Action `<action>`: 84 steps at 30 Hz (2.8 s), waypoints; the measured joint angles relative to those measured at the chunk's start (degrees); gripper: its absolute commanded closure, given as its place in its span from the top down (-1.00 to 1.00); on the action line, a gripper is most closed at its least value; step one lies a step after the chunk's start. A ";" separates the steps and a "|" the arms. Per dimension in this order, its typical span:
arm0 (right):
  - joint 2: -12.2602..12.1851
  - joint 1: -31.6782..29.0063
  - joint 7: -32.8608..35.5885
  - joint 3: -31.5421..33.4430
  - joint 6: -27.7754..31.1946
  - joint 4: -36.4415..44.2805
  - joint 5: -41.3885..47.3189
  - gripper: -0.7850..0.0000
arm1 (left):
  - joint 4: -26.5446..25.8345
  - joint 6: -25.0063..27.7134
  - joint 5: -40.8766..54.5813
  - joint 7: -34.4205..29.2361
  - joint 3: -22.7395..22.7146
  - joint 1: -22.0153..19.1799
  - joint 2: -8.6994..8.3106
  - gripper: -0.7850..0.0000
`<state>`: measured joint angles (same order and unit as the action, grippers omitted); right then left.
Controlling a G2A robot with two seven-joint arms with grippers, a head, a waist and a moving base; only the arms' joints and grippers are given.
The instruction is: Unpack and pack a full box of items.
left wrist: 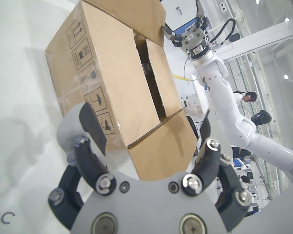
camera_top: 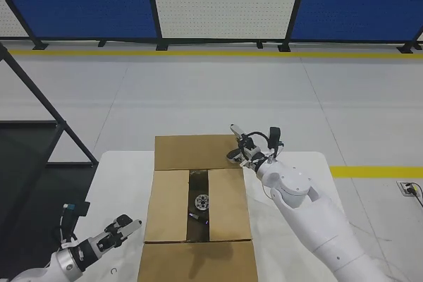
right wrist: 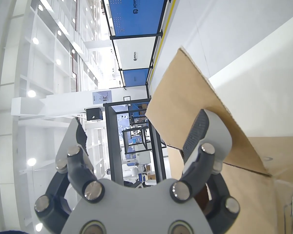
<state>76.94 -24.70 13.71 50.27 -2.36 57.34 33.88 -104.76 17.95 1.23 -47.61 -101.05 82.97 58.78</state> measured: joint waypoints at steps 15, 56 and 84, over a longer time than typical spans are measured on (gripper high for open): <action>2.61 1.91 -3.42 -1.43 -0.93 -5.25 -1.54 1.00 | 0.00 0.00 0.00 0.00 0.00 0.00 0.00 1.00; 5.06 -0.85 11.92 3.82 5.93 -3.91 -7.25 1.00 | 0.00 -0.06 -0.02 0.12 0.01 0.02 0.01 1.00; 1.75 -10.67 32.08 5.04 -5.55 16.43 -17.48 1.00 | 4.34 -3.97 1.53 6.91 -0.49 -1.83 -0.14 1.00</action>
<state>78.69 -35.38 45.79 55.31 -7.90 73.77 16.39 -100.41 13.98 2.77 -40.70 -101.54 81.14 58.64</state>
